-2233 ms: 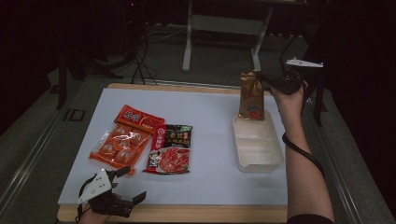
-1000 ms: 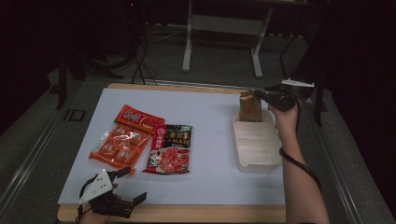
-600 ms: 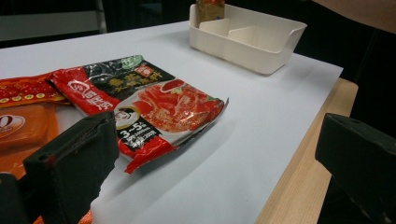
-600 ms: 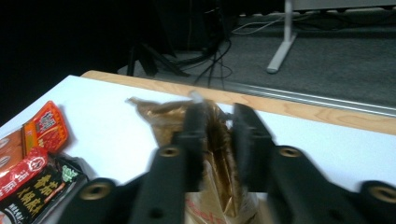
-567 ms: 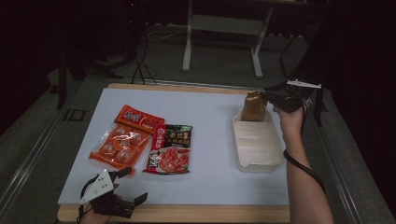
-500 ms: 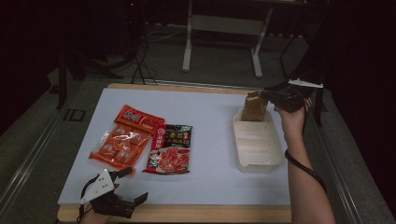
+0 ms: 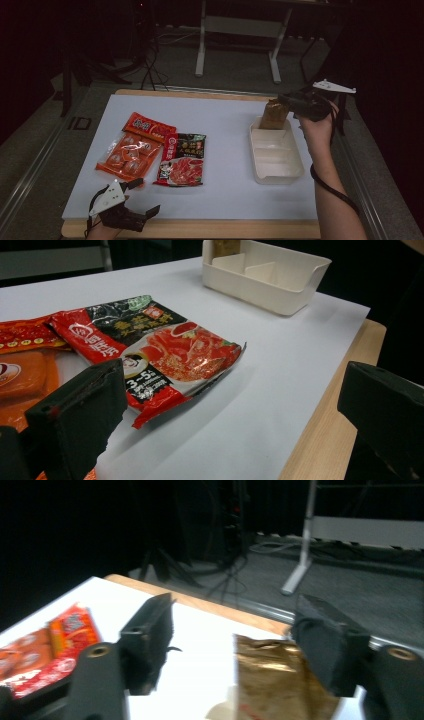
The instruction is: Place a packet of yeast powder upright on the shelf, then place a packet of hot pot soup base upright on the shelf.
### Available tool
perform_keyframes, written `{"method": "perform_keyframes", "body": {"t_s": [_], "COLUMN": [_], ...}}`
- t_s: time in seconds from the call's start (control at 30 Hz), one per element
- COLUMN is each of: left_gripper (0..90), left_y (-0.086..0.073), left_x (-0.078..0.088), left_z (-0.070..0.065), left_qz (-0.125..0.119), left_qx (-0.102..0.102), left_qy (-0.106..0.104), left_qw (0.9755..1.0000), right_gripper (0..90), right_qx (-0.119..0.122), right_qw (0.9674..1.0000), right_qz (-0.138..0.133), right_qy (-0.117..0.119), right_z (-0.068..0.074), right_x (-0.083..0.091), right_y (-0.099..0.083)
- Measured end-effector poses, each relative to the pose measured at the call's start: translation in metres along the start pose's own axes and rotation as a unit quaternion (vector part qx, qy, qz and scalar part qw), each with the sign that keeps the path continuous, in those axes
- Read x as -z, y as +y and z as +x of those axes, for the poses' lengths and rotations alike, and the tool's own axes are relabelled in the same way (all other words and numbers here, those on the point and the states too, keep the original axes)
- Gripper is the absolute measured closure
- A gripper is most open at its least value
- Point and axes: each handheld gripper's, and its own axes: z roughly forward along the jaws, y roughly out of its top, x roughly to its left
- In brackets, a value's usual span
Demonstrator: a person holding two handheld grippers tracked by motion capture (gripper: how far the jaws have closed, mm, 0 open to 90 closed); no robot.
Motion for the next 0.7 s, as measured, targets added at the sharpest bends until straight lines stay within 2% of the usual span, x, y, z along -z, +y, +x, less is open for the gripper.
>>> {"method": "perform_keyframes", "body": {"t_s": [0.13, 0.2, 0.23, 0.33, 0.4, 0.43, 0.5, 0.57, 0.6, 0.7], "left_gripper": [0.1, 0.1, 0.1, 0.1, 0.1, 0.1, 3.0, 3.0, 2.6, 1.6], "left_y": [0.0, 0.0, 0.0, 0.002, 0.003, 0.004, 0.005, 0.007, 0.007, 0.012], "left_x": [-0.001, -0.002, -0.002, -0.001, 0.0, 0.001, 0.001, 0.001, 0.001, -0.001], "left_z": [0.001, 0.002, 0.002, 0.003, 0.005, 0.005, 0.004, 0.002, 0.002, -0.002], "left_qz": [0.006, 0.01, 0.01, 0.002, -0.013, -0.014, -0.017, -0.007, -0.007, 0.009], "left_qx": [0.001, 0.0, 0.001, 0.005, 0.018, 0.019, 0.019, 0.025, 0.025, 0.024], "left_qy": [0.006, 0.011, 0.014, 0.019, 0.015, 0.015, 0.017, 0.012, 0.012, 0.01], "left_qw": [1.0, 0.9999, 0.9998, 0.9998, 0.9997, 0.9996, 0.9995, 0.9996, 0.9996, 0.9996], "right_gripper": [13.4, 12.4, 11.2, 13.4, 13.9, 14.1, 14.4, 14.4, 14.4, 14.1], "right_qx": [0.006, 0.01, 0.013, 0.014, 0.028, 0.036, 0.047, 0.065, 0.065, 0.069], "right_qw": [0.9996, 0.9984, 0.998, 0.9951, 0.994, 0.992, 0.9896, 0.9877, 0.9877, 0.9858], "right_qz": [-0.002, -0.004, -0.005, -0.012, -0.007, -0.002, 0.003, 0.005, 0.005, -0.009], "right_qy": [0.029, 0.056, 0.062, 0.098, 0.106, 0.121, 0.136, 0.143, 0.143, 0.153], "right_z": [0.021, 0.034, 0.038, 0.054, 0.066, 0.073, 0.083, 0.093, 0.093, 0.107], "right_x": [0.006, 0.01, 0.012, 0.017, 0.02, 0.022, 0.026, 0.031, 0.031, 0.043], "right_y": [-0.007, -0.014, -0.017, -0.028, -0.037, -0.042, -0.05, -0.057, -0.057, -0.069]}}
